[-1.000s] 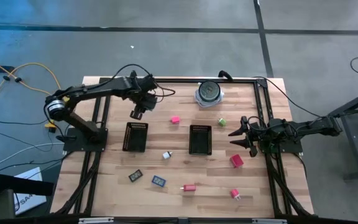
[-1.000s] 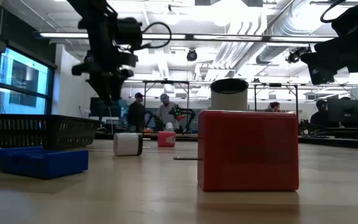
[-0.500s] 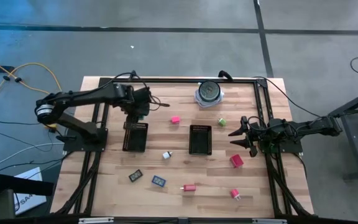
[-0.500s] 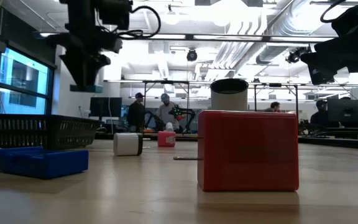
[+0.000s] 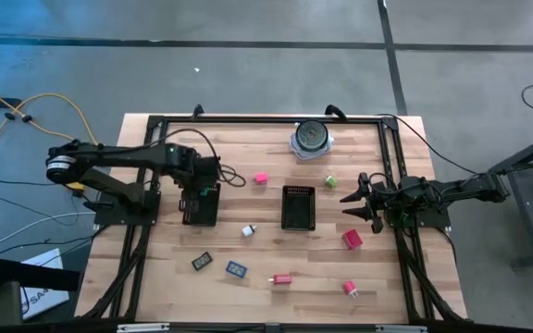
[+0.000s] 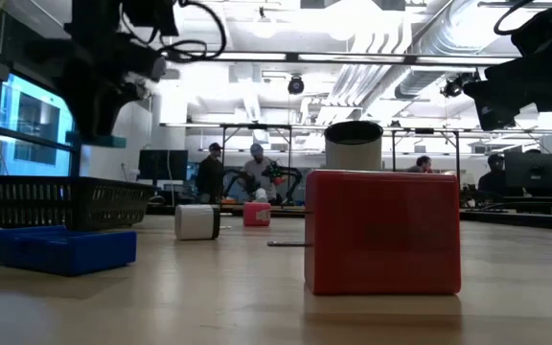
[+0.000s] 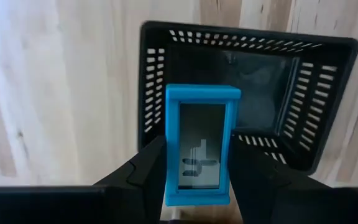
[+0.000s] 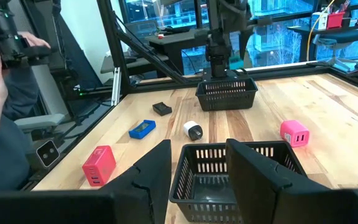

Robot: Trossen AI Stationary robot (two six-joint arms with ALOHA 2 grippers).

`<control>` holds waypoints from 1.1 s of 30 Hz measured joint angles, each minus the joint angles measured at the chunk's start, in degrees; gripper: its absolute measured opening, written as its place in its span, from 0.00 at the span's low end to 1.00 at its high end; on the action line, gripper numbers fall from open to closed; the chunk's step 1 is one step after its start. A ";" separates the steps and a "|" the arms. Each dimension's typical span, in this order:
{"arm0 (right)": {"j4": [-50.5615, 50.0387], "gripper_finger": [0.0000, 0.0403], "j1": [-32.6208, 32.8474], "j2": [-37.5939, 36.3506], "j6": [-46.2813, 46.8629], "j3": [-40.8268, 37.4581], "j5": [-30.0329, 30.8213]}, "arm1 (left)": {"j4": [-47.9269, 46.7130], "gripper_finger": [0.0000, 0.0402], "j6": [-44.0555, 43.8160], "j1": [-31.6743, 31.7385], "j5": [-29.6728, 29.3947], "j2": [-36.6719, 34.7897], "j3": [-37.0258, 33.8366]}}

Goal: Pick & Place Office items
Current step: Put the light blue digital clock into the left black bin

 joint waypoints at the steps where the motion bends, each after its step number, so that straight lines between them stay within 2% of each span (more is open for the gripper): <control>1: 0.00 0.35 0.00 0.02 0.00 0.00 0.00 | 0.77 0.35 -0.26 -0.30 -0.02 0.02 -0.92; 13: 0.00 0.35 0.00 0.02 0.00 0.02 0.02 | 12.92 0.35 0.44 0.18 0.65 0.02 -10.66; 18: 0.00 0.35 0.00 0.02 0.00 0.00 0.01 | 19.01 0.35 3.77 2.36 3.37 0.04 -15.02; 33: -0.02 0.35 0.00 0.01 0.00 0.00 0.00 | 25.54 0.35 6.50 4.11 5.03 3.40 -18.56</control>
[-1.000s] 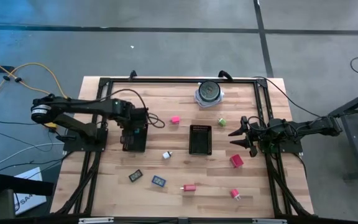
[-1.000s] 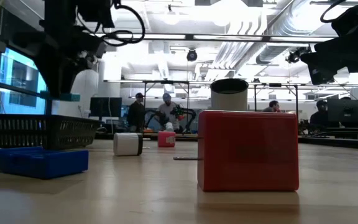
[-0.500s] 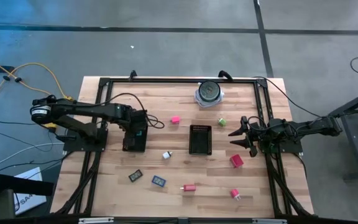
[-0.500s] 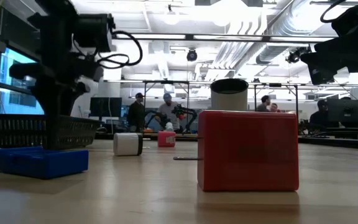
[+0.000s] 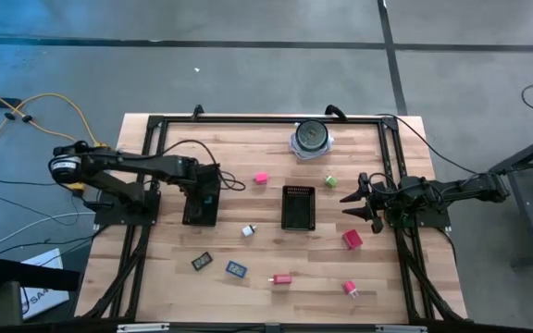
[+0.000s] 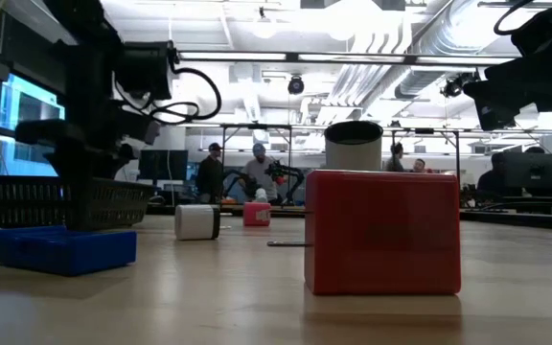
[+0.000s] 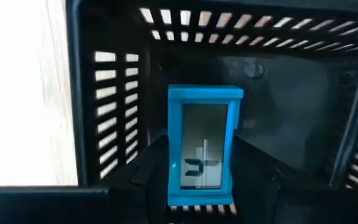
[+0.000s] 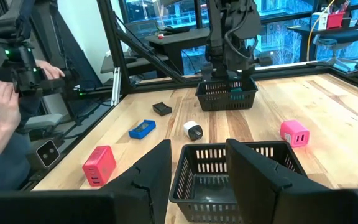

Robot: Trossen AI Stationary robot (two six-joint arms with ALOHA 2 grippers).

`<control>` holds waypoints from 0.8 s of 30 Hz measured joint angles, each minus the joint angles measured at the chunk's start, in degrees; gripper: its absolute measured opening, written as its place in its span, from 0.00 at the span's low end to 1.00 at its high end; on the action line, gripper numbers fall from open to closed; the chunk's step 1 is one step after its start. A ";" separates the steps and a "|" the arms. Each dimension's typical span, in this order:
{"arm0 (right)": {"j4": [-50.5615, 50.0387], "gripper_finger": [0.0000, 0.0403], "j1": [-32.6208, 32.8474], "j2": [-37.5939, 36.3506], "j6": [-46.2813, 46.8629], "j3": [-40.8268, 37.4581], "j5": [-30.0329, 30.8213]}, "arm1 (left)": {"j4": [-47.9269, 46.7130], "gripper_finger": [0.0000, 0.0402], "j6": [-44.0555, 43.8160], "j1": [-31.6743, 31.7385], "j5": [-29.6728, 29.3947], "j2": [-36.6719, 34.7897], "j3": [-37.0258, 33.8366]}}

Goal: Pick & Place Office items
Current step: Put the light blue digital clock into the left black bin, then put the black digital clock into the left black bin

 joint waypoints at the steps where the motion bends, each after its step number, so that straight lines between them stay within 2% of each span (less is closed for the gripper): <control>1: 0.02 0.35 0.00 0.01 -0.01 0.00 0.00 | 0.64 0.35 0.42 0.00 0.29 0.43 0.00; 5: 0.01 0.35 0.00 0.00 0.00 0.00 0.00 | 1.99 0.36 0.47 0.00 0.52 0.98 0.00; 13: 0.02 0.35 0.00 0.01 0.00 0.01 0.02 | 1.92 0.46 -1.44 0.05 0.61 1.02 0.00; 24: 0.02 0.35 0.00 0.01 0.00 0.01 0.01 | 1.85 0.48 -1.72 0.81 0.87 0.86 0.04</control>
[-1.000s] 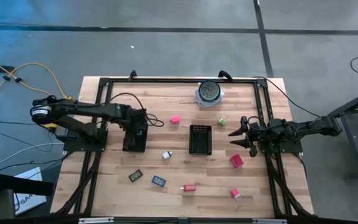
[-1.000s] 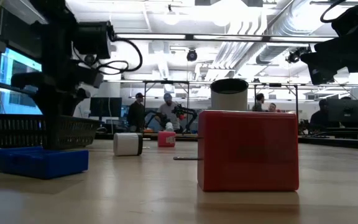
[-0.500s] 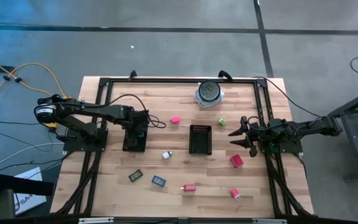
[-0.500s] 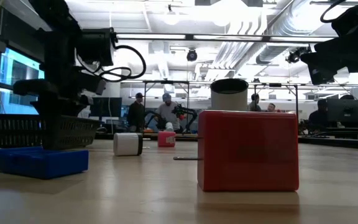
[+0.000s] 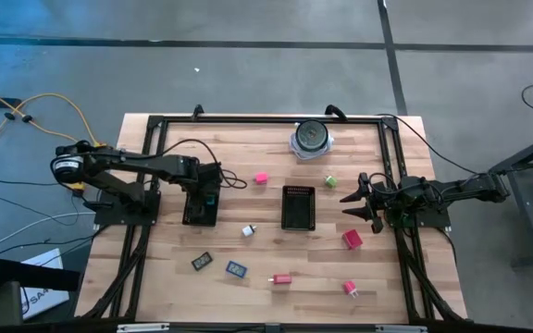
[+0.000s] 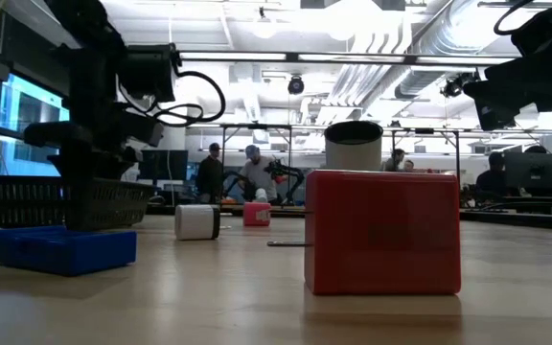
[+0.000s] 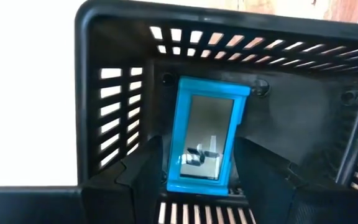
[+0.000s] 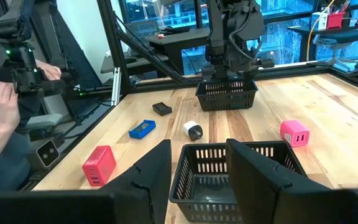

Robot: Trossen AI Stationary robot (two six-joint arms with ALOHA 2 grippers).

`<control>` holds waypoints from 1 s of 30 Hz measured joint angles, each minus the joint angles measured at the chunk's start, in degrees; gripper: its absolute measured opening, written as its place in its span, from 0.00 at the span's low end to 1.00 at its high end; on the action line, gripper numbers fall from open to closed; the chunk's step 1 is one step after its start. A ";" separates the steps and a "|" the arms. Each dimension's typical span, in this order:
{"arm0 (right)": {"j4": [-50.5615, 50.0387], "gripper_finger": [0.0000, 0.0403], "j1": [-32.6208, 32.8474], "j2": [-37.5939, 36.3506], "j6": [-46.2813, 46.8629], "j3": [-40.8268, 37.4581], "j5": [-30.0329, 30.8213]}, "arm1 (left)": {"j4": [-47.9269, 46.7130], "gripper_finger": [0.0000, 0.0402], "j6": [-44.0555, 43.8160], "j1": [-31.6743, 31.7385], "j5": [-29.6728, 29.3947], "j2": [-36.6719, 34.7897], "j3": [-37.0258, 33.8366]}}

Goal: Pick & Place Office items
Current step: Put the black digital clock into the left black bin

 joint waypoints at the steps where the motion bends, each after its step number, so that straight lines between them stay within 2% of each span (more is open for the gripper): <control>1: 0.00 0.35 0.00 0.00 0.00 -0.01 -0.01 | 0.00 0.48 -0.02 -0.02 0.00 -0.08 0.04; 7: 0.02 0.35 0.00 -0.02 0.00 -0.01 -0.01 | -0.13 0.48 -0.02 0.00 0.07 -2.83 0.09; 22: 0.02 0.35 0.00 -0.01 0.00 -0.01 0.01 | -1.24 0.48 -0.02 -0.79 2.38 -15.19 0.22; 30: 0.02 0.35 0.00 0.00 0.00 0.01 -0.01 | -10.55 0.48 -4.57 -3.50 2.09 -17.28 7.20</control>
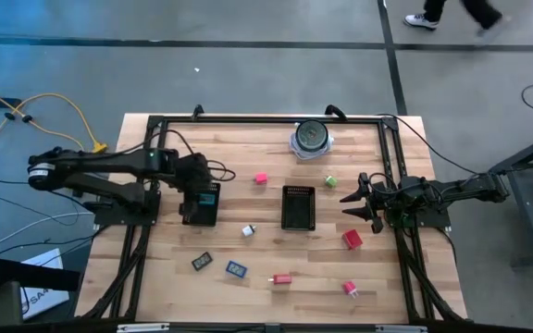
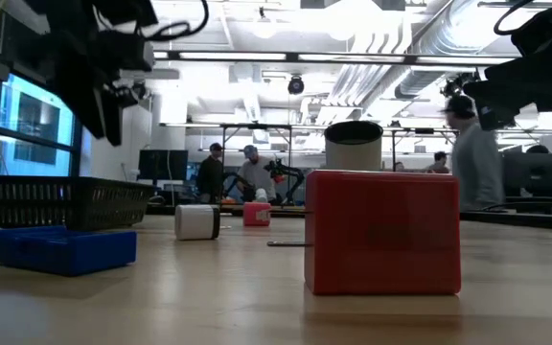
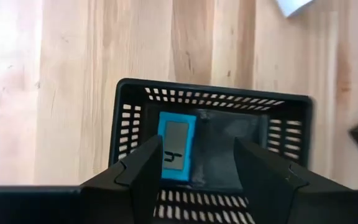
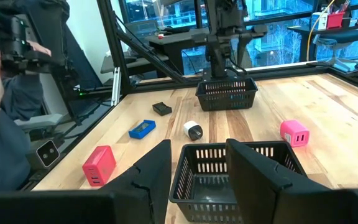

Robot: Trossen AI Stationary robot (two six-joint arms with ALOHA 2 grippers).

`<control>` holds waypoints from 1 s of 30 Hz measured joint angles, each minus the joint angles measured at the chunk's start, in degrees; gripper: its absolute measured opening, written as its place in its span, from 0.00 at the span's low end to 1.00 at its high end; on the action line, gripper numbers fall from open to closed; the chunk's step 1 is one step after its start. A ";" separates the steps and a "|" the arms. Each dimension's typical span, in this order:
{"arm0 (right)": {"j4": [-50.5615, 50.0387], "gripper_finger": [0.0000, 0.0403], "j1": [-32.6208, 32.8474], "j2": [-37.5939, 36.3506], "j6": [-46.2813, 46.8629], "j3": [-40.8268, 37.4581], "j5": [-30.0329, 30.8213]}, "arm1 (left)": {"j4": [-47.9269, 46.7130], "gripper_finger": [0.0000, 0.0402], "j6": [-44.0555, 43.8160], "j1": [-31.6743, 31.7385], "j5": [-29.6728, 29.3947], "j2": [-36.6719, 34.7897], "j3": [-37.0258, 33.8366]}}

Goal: Pick & Place Office items
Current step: Put the black digital clock into the left black bin

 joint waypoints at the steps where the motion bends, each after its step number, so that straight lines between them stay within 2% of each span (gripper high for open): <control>1: 0.00 0.35 0.00 0.00 0.00 -0.02 0.00 | -1.26 0.48 -0.67 -0.55 -0.36 0.00 1.21; 4: -0.01 0.35 0.00 -0.01 -0.01 -0.01 0.01 | -5.18 0.48 -4.11 -2.84 -1.49 0.00 4.27; 8: 0.00 0.35 0.00 -0.01 0.00 -0.01 0.01 | -8.44 0.48 -12.91 -7.15 -2.36 -0.01 6.57; 20: -0.01 0.35 0.00 0.00 0.00 -0.02 0.01 | -8.68 0.48 -38.90 -25.60 -6.04 2.22 6.75; 30: -0.02 0.35 0.00 0.00 0.00 -0.02 0.00 | -6.03 0.47 -48.41 -35.06 -7.52 8.42 9.45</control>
